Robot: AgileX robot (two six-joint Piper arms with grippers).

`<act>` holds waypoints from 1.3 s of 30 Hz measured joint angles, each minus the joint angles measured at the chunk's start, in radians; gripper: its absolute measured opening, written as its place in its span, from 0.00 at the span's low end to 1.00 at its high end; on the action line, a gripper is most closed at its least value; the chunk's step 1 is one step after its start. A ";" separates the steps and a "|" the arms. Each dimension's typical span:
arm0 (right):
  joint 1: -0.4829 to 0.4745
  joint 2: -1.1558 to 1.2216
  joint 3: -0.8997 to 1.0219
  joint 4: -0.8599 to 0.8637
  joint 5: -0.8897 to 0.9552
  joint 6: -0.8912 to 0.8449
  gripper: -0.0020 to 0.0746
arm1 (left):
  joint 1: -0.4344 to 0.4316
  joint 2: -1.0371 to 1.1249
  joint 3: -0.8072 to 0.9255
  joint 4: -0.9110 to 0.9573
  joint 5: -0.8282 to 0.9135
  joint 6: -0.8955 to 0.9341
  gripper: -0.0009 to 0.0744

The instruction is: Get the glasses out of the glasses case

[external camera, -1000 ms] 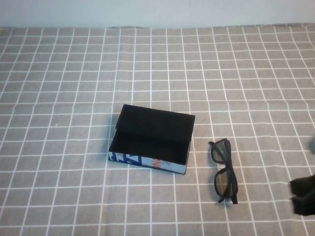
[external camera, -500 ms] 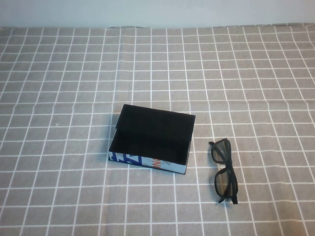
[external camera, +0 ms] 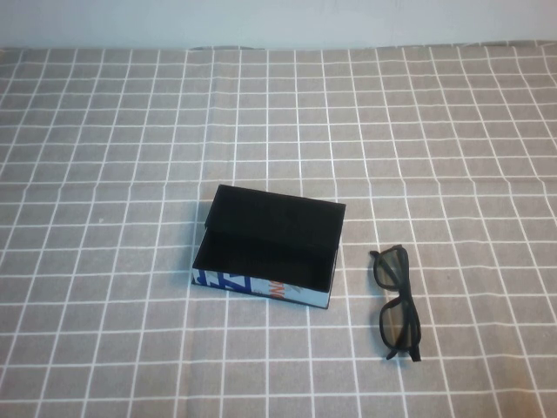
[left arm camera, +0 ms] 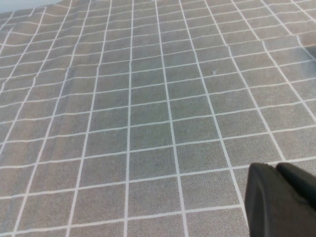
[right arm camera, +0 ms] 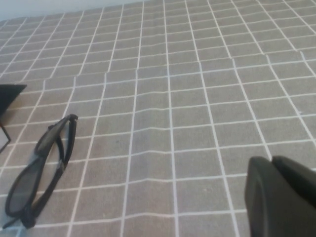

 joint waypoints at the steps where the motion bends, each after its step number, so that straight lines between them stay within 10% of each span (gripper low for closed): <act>1: 0.000 0.000 0.000 -0.004 0.005 0.000 0.00 | 0.000 0.000 0.000 0.000 0.000 0.000 0.01; 39: -0.005 0.000 0.021 0.068 0.005 -0.209 0.00 | 0.000 0.000 0.000 0.000 0.000 0.000 0.01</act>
